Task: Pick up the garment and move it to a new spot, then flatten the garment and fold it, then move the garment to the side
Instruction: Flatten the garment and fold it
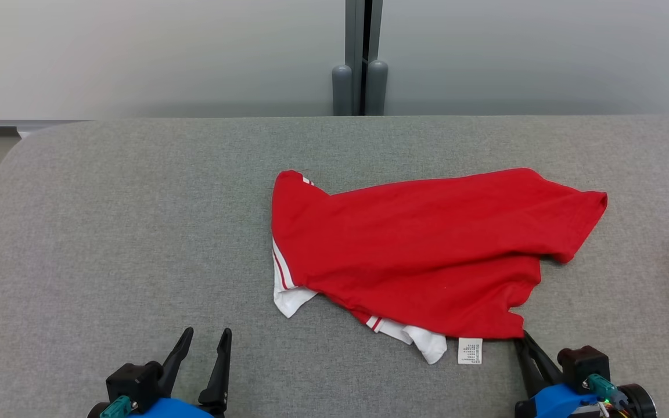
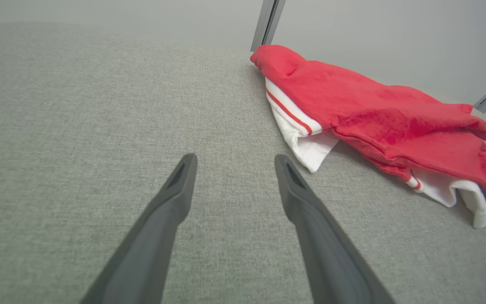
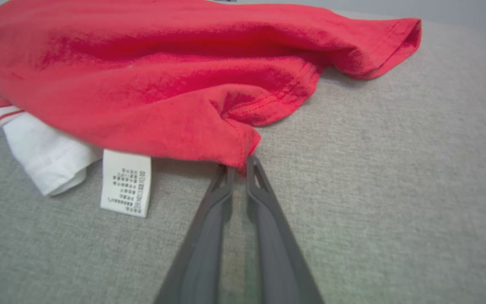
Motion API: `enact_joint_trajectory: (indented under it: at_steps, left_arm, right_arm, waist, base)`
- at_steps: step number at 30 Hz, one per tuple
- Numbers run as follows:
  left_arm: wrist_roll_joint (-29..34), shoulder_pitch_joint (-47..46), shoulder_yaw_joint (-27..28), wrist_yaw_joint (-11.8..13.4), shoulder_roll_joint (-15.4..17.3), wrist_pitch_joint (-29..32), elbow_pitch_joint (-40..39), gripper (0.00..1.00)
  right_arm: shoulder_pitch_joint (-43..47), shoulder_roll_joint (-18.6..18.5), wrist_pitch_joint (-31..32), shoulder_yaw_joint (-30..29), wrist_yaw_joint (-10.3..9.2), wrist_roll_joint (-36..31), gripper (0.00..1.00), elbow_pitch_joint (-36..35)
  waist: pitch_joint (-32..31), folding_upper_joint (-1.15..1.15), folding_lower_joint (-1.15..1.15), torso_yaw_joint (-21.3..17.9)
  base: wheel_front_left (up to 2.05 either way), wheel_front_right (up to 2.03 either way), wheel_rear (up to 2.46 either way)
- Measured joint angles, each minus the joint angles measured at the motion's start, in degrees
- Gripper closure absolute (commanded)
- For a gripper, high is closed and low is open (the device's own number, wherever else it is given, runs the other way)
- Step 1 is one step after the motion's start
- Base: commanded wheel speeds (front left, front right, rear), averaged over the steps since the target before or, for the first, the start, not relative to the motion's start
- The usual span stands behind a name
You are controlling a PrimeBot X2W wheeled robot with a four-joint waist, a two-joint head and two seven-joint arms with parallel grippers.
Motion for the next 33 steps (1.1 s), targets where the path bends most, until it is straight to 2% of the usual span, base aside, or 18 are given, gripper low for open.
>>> enact_joint_trajectory:
  at_steps: [3,14,18,19,20,28,33]
  left_arm:
    - [0.0,0.0,0.2,0.0,0.0,0.0,0.1,0.0]
    - [1.2,1.0,0.6,0.0,-1.3,0.0,0.2,0.0]
    - [1.4,1.0,0.1,0.0,-1.4,0.0,0.2,0.0]
    - [1.4,1.0,-0.3,0.0,-1.4,0.0,0.2,0.0]
    - [1.4,1.0,-0.5,0.0,-1.4,0.0,0.2,0.0]
    - [0.2,-4.0,-1.7,0.0,0.8,0.0,0.0,0.0]
    - [-0.1,-6.8,-2.1,0.0,2.4,0.0,2.5,0.0]
  right_arm:
    - [-0.3,0.1,0.0,-1.0,0.0,-0.5,1.0,-0.9]
    - [0.4,0.0,0.0,-12.7,0.0,-5.3,1.0,-11.8]
    - [1.8,-0.1,0.0,-13.5,0.0,-8.3,1.0,-13.9]
    - [2.3,0.0,0.0,-13.4,0.0,-8.8,0.78,-13.9]
    - [2.6,-0.1,0.0,-13.0,0.0,-9.2,0.0,-13.6]
    - [3.1,0.0,0.0,-7.9,0.0,-7.0,0.0,-15.4]
    - [3.2,0.0,0.0,-5.4,0.0,-5.0,0.0,-16.9]
  waist:
    - [-0.1,0.0,0.0,-0.3]
    - [-1.1,0.0,0.0,-5.0]
    - [-0.6,0.0,0.0,-7.1]
    - [-0.4,0.0,0.0,-7.6]
    - [-0.1,0.0,0.0,-8.1]
    - [3.9,0.0,0.01,-12.7]
    - [6.2,0.0,0.01,-15.4]
  base:
    - [0.0,0.0,0.0]
    - [0.0,0.0,0.0]
    - [0.0,0.0,0.0]
    - [0.0,0.0,0.0]
    - [0.0,0.0,0.0]
    - [0.0,0.0,0.0]
    - [0.0,0.0,0.0]
